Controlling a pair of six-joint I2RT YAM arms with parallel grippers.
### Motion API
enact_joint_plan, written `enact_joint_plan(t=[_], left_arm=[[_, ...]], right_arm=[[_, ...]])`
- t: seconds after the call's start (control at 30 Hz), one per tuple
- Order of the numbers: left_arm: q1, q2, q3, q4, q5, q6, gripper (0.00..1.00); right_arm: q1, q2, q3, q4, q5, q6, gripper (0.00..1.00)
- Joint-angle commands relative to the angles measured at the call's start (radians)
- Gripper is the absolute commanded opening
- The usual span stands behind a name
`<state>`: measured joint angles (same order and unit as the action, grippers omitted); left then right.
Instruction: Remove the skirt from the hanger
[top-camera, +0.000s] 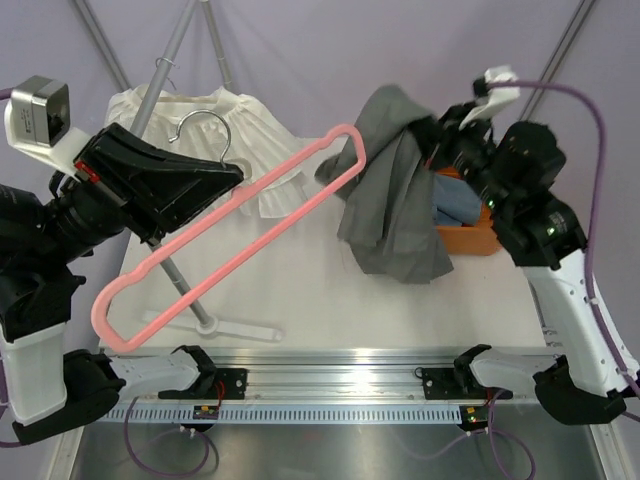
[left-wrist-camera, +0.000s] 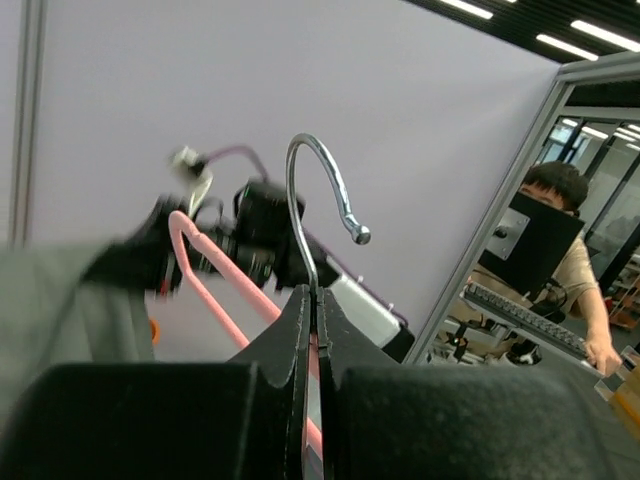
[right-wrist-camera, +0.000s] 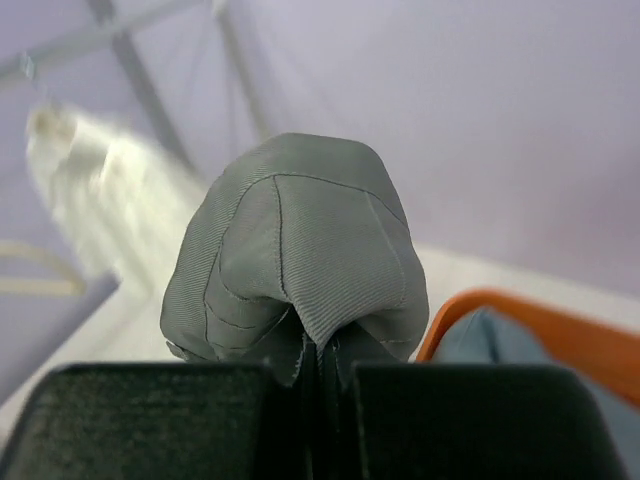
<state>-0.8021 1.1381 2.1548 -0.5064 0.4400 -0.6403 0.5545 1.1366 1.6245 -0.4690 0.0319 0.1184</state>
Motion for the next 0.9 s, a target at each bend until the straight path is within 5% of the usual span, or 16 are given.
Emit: enact_joint_plan(t=[0.0,0.23,0.47,0.6,0.7,0.87], left_arm=[[0.001,-0.017,-0.081,-0.079,-0.012,0.088,0.01],[0.001,-0.066,-0.315,-0.119,-0.036,0.155,0.0],[0.001,-0.083,-0.435,-0.169,-0.147,0.238,0.0],[0.001,-0.078,-0.478,-0.147,-0.147,0.238,0.0],[0.001,-0.077,-0.501,-0.124,-0.15,0.235,0.0],[0.001,-0.06,-0.512,-0.11,-0.129,0.225,0.0]], right_arm=[[-0.102,0.08,0.228,0.13,0.051,-0.094,0.0],[-0.243,0.31,0.687,0.082,0.017,-0.112,0.0],[-0.408,0.397,0.805,0.11,-0.064,-0.064,0.0],[-0.508,0.379,0.698,0.148,-0.124,-0.002,0.0],[-0.527,0.316,0.4,0.245,-0.133,0.024,0.0],[-0.536,0.296,0.197,0.242,-0.038,0.056,0.0]])
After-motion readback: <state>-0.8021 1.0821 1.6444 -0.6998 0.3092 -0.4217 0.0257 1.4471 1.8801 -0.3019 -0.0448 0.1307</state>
